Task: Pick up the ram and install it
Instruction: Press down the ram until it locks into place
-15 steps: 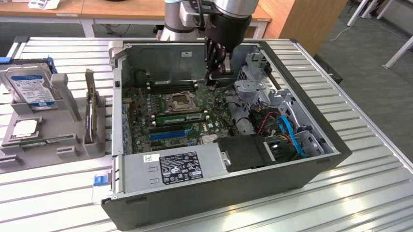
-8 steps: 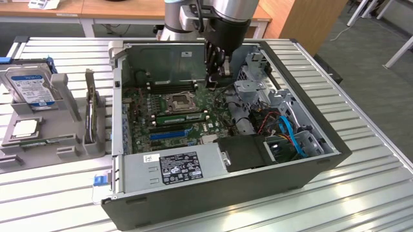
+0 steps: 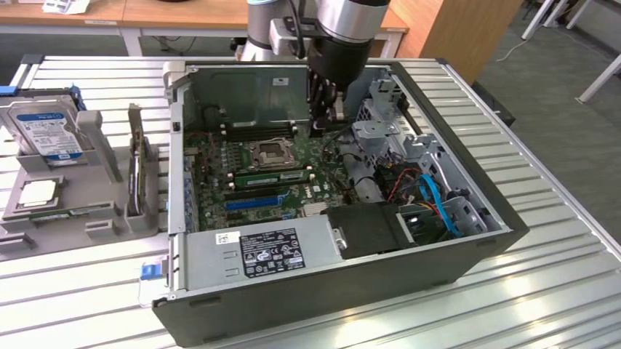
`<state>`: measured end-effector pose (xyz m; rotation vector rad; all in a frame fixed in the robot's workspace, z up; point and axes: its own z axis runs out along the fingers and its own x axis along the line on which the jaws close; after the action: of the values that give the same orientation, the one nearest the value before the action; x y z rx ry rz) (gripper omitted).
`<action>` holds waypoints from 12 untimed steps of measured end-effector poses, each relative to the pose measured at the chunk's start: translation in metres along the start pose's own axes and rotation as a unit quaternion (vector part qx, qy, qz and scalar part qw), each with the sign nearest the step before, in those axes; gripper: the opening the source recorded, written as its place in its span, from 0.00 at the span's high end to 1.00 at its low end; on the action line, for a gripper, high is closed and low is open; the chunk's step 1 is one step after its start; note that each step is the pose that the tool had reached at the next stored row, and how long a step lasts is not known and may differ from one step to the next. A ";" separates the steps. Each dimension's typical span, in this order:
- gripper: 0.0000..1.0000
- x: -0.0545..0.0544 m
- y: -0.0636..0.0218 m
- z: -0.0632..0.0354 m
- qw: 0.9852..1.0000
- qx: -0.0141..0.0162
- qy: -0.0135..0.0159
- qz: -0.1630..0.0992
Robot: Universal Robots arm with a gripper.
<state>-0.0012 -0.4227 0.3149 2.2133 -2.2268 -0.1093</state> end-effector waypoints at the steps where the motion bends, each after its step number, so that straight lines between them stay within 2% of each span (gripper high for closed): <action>1: 0.90 0.000 -0.0001 0.0014 1.000 0.000 0.000 0.000; 12: 0.90 0.001 -0.0009 0.0158 1.000 0.005 0.000 0.000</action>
<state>-0.0012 -0.4227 0.2991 2.2187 -2.2317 -0.0989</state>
